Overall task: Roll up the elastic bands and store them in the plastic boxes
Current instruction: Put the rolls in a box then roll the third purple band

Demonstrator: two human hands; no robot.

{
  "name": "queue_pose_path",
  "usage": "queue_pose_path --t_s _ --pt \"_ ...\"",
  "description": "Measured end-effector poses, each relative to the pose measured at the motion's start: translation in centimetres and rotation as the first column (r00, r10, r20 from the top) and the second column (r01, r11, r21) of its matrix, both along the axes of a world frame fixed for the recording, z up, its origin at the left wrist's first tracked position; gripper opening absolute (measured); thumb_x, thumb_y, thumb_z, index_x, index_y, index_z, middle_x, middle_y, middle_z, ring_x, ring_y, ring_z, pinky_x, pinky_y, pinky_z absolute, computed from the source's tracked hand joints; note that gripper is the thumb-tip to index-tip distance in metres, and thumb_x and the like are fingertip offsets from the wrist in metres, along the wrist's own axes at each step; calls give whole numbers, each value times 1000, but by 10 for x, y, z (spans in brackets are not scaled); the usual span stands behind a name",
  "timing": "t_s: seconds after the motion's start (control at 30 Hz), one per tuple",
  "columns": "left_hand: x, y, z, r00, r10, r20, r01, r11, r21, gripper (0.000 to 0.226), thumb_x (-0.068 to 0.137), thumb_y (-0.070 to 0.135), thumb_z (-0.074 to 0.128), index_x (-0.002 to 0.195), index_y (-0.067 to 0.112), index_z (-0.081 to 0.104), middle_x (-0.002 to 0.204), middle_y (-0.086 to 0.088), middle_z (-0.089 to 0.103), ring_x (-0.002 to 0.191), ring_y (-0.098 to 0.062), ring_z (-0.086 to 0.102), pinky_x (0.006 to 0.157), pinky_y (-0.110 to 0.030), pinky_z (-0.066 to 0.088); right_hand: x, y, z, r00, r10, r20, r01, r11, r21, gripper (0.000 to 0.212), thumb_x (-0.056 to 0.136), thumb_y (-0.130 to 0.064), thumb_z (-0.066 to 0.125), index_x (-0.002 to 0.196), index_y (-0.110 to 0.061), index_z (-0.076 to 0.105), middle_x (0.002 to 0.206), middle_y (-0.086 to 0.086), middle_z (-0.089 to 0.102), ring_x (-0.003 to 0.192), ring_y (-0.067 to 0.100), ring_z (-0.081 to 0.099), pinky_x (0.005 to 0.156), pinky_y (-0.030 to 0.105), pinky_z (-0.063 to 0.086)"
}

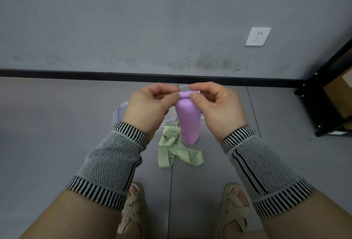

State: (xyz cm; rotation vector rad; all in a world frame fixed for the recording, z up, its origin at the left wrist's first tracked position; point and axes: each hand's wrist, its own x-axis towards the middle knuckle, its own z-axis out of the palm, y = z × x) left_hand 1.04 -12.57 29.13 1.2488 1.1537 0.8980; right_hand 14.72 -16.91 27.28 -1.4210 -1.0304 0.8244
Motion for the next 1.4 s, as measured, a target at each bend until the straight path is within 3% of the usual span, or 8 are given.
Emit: queue_pose_path --t_s 0.2,0.33,0.5,0.77,0.9,1.0,1.2,1.4 --pt "-1 0 0 1000 -5 6 5 999 44 18 81 -4 65 79 13 67 67 4 67 57 -2 58 57 -13 45 4 1 -4 998 70 5 -69 994 -79 9 84 -13 70 90 -19 72 88 9 73 84 23 71 82 45 57" --pt "0 1 0 1000 -23 19 23 999 -24 16 82 0 64 83 16 66 75 -1 67 59 -4 57 53 -15 43 4 0 -1 999 50 -18 -51 998 -31 16 81 -6 71 81 -22 72 82 3 73 80 18 70 77 36 58" --pt "-1 0 1 999 -28 -17 28 1000 -12 9 83 5 67 82 14 68 65 1 64 48 -2 50 49 -16 41 4 -1 0 997 60 -44 -60 998 -4 23 80 0 70 78 -23 69 85 4 73 81 16 69 76 30 57" --pt "-3 0 4 999 -29 41 30 999 -35 20 81 -5 63 82 15 65 68 0 66 51 -4 51 50 -15 41 5 -1 1 988 86 -125 -95 993 -72 14 84 -5 67 91 -16 69 86 11 73 83 25 71 75 43 58" --pt "-2 -1 4 999 -46 -10 45 997 -61 10 83 8 66 91 14 68 77 -3 68 60 -6 61 51 -15 40 6 -2 3 987 88 -131 -95 994 -47 18 84 -1 66 90 -18 69 90 12 73 84 25 70 75 39 57" --pt "-1 -3 7 999 -38 37 39 998 -45 7 85 2 63 90 5 66 73 -4 65 53 0 61 46 -9 39 6 -2 1 986 86 -141 -92 995 -38 21 84 1 65 91 -19 69 91 14 72 87 26 70 81 43 57" --pt "-2 -1 6 998 -26 52 27 1000 -12 20 82 -8 60 81 12 63 74 -4 64 48 3 55 48 -7 39 3 0 1 966 106 -234 -120 992 -45 23 86 2 62 95 -18 68 88 10 71 81 18 69 78 36 57" --pt "0 -3 7 998 -36 52 37 999 -28 20 81 -8 62 85 12 63 76 -5 66 49 3 56 48 -7 39 3 0 2 990 53 -130 -58 998 -34 17 84 -2 66 85 -19 70 88 12 72 83 21 69 81 41 57"
